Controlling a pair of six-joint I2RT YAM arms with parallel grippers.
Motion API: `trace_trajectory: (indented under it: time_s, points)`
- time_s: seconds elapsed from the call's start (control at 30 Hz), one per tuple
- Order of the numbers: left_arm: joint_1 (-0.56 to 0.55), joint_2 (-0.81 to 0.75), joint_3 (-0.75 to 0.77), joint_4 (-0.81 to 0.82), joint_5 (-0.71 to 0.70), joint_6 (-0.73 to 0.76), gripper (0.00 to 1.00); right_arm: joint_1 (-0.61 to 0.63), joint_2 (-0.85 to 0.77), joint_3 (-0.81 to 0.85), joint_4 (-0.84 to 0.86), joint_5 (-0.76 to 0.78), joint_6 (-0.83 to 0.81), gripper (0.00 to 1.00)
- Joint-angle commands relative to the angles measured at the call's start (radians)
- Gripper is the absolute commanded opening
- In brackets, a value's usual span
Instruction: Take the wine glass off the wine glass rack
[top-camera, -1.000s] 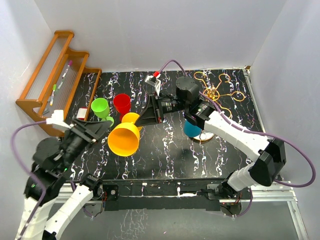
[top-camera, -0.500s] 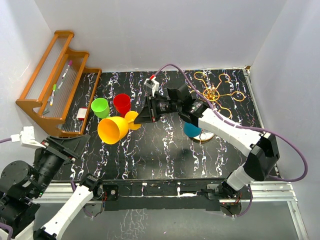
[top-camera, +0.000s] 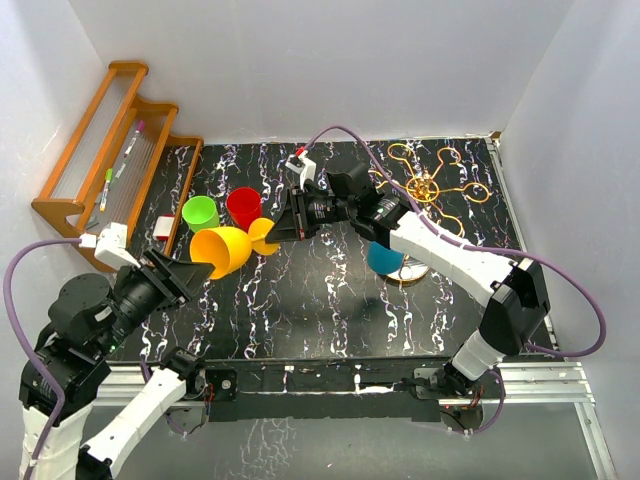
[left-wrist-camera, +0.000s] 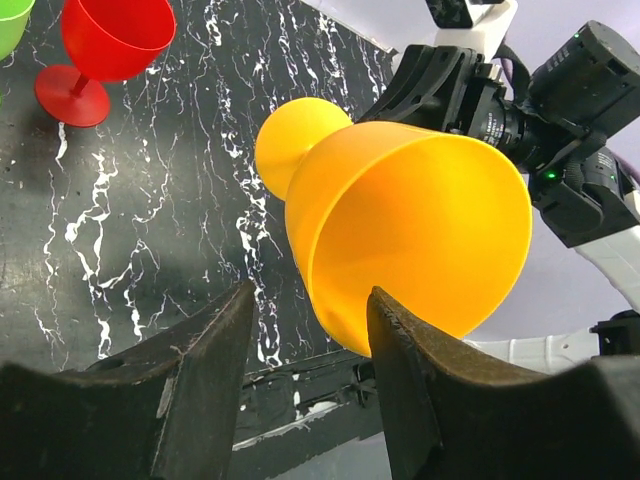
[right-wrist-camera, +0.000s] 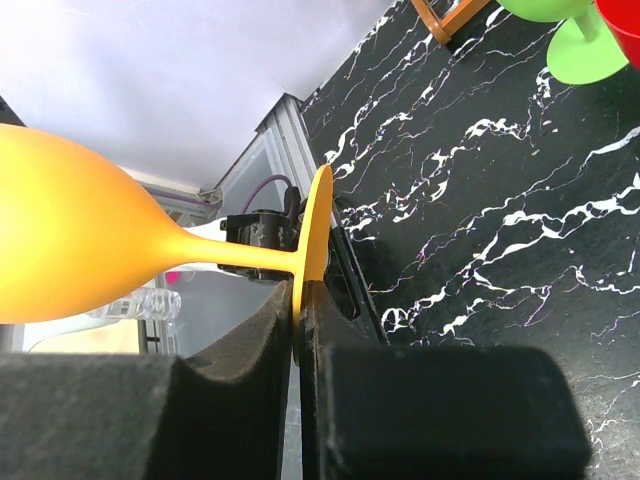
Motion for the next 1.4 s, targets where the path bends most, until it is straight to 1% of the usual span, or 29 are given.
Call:
trace_trajectory:
  time_s: [0.0,0.07,0.1,0.13,0.2,0.27,0.3,0.33,0.37,0.47,0.67,0.93,1.1,1.23,1.37]
  points:
    - [0.0,0.017,-0.017,0.052,0.019,0.023,0.47,0.004,-0.011,0.039,0.02,0.002,-0.021,0.08]
    - [0.0,0.029,-0.025,0.056,0.015,0.02,0.43,0.004,-0.019,0.031,0.009,0.005,-0.032,0.08]
    - [0.0,0.034,-0.029,0.06,0.013,0.019,0.4,0.004,-0.023,0.026,0.003,0.009,-0.038,0.08]
    - [0.0,0.041,-0.031,0.06,0.01,0.017,0.34,0.004,-0.028,0.022,-0.004,0.016,-0.045,0.08]
    - [0.0,0.056,-0.034,0.055,0.005,0.016,0.19,0.004,-0.04,0.014,-0.017,0.03,-0.059,0.08]
    - [0.0,0.07,-0.027,0.04,-0.007,0.014,0.01,0.004,-0.05,0.008,-0.03,0.046,-0.073,0.08]
    - [0.0,0.077,-0.022,0.028,-0.015,0.014,0.0,0.004,-0.054,0.005,-0.037,0.057,-0.08,0.08]
    - [0.0,0.083,-0.016,0.014,-0.028,0.013,0.0,0.004,-0.06,0.001,-0.048,0.073,-0.089,0.08]
    - [0.0,0.087,-0.008,-0.005,-0.046,0.012,0.0,0.004,-0.065,-0.002,-0.061,0.093,-0.101,0.11]
    - [0.0,0.101,0.027,-0.077,-0.125,0.01,0.0,0.004,-0.088,-0.025,-0.108,0.192,-0.138,0.29]
    - [0.0,0.112,0.062,-0.176,-0.188,0.013,0.0,0.004,-0.139,-0.09,-0.147,0.313,-0.18,0.37]
    - [0.0,0.147,0.065,-0.219,-0.188,0.018,0.0,0.004,-0.156,-0.135,-0.182,0.43,-0.208,0.41]
    - [0.0,0.177,0.059,-0.256,-0.225,0.022,0.0,0.004,-0.168,-0.14,-0.201,0.485,-0.224,0.41]
    - [0.0,0.222,0.046,-0.286,-0.261,0.035,0.0,0.004,-0.185,-0.131,-0.217,0.486,-0.242,0.41]
    - [0.0,0.295,0.024,-0.29,-0.322,0.068,0.0,0.004,-0.209,-0.106,-0.223,0.436,-0.271,0.4]
